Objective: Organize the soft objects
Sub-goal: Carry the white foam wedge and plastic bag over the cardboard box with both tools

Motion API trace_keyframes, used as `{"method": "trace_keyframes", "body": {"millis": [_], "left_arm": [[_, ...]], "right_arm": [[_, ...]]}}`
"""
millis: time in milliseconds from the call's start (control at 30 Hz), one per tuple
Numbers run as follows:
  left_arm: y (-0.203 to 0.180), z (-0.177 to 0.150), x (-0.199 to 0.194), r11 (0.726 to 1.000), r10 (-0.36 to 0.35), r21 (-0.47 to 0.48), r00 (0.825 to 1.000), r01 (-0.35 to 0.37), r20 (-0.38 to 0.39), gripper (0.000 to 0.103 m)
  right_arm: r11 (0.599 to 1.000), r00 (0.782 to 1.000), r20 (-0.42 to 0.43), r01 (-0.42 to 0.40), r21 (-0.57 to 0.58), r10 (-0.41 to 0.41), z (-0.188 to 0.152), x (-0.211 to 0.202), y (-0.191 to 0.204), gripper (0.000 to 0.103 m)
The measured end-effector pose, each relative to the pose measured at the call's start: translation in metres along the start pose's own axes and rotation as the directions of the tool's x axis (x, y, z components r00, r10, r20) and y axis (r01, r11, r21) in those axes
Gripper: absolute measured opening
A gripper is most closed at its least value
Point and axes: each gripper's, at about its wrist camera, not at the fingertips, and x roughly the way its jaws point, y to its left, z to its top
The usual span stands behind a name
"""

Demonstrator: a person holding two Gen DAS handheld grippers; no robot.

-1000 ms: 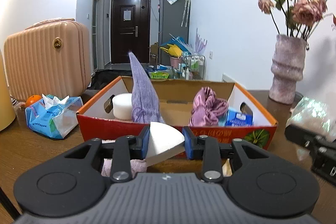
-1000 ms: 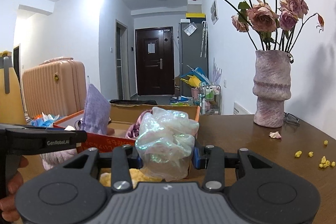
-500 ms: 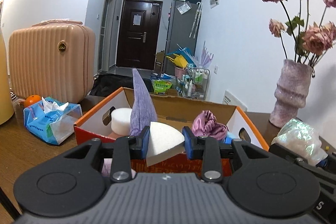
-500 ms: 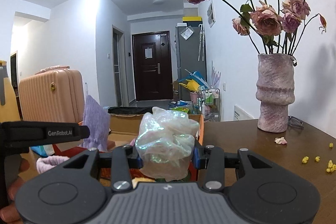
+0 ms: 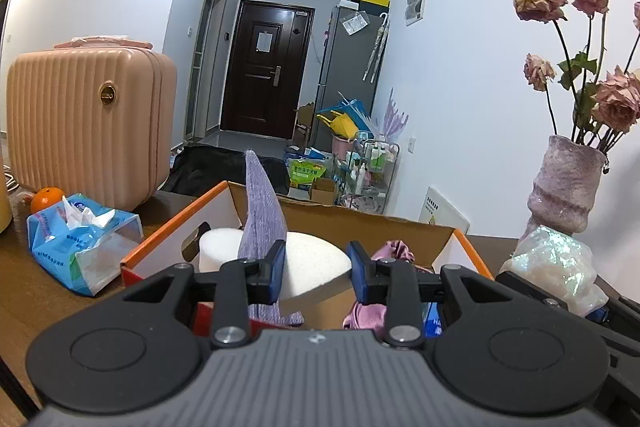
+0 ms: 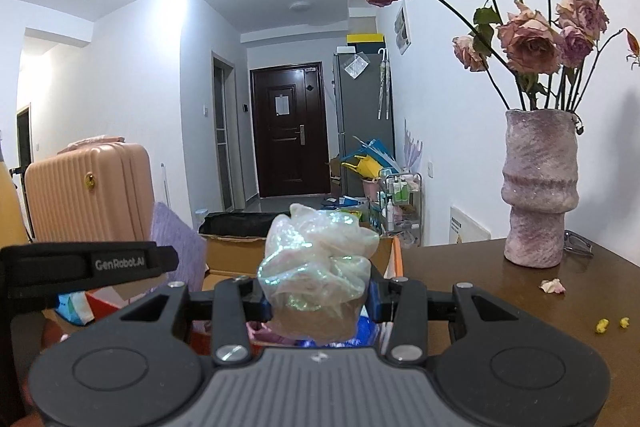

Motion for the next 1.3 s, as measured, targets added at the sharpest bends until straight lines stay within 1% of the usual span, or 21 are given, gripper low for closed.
{"method": "trace_keyframes", "body": {"millis": [233,600,900,1133,1300], "left_arm": [[0.003,0.008,0.017,1.000,0.005,-0.012,1.000,-0.005,0.004,0.034],[0.006,0.016,0.046,1.000,0.023,-0.015,1.000,-0.023,0.002,0.034],[0.006,0.019,0.069,0.999,0.044,0.002,0.999,-0.044,-0.007,0.034],[0.004,0.017,0.086,0.997,0.066,0.043,0.998,-0.065,-0.023,0.034],[0.000,0.015,0.092,0.995,0.072,0.066,0.997,-0.071,-0.021,0.034]], "right_arm": [[1.000,1.000,-0.008,-0.003,-0.002,0.003,0.006,0.021,0.002,0.040],[1.000,0.999,-0.053,-0.006,-0.023,0.005,0.014,0.057,0.004,0.040],[0.999,0.994,-0.111,-0.002,-0.042,-0.003,0.019,0.087,0.000,0.040],[0.999,0.987,-0.162,-0.002,-0.042,-0.005,0.020,0.107,-0.006,0.040],[0.999,0.979,-0.202,-0.012,-0.042,0.003,0.019,0.121,-0.006,0.040]]}}
